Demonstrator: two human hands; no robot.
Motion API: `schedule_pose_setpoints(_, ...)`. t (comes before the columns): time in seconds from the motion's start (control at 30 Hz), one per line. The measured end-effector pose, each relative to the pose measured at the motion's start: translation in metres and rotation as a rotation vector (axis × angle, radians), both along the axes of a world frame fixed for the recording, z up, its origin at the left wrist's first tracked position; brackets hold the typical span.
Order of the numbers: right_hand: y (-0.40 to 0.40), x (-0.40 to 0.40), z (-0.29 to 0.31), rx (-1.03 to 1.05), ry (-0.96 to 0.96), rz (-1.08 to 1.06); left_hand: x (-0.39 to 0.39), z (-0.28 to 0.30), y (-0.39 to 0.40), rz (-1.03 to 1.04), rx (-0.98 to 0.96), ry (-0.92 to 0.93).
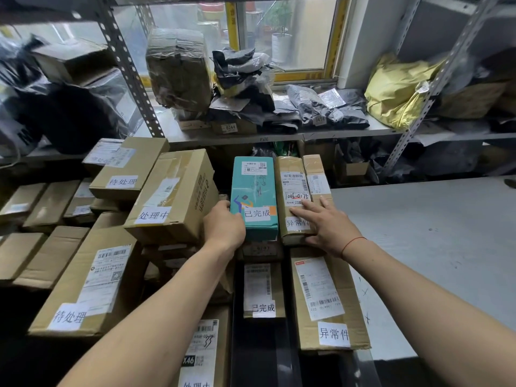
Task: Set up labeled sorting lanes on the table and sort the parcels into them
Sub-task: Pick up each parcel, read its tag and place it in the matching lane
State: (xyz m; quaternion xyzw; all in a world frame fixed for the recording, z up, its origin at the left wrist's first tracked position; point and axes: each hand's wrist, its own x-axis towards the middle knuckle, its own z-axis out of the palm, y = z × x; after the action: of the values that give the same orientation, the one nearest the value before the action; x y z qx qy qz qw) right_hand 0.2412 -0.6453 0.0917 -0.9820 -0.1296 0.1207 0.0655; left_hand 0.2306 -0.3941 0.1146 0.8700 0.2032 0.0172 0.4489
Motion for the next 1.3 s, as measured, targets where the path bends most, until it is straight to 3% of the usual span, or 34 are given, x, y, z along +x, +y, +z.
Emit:
schedule_pose_setpoints(0.6, 0.002, -0.003, -0.007, 0.015, -0.013, -0.018, 0.010, -0.021, -0.003, -0.100, 0.182, 0.103)
schedule_pose_setpoints(1.0, 0.013, -0.006, 0.016, 0.001, -0.036, -0.035, -0.003, 0.001, 0.006, -0.227, 0.415, -0.094)
schedule_pose_setpoints(1.3, 0.055, -0.036, 0.068, 0.388, -0.175, -0.108, -0.034, 0.037, 0.007, -0.408, 0.501, -0.222)
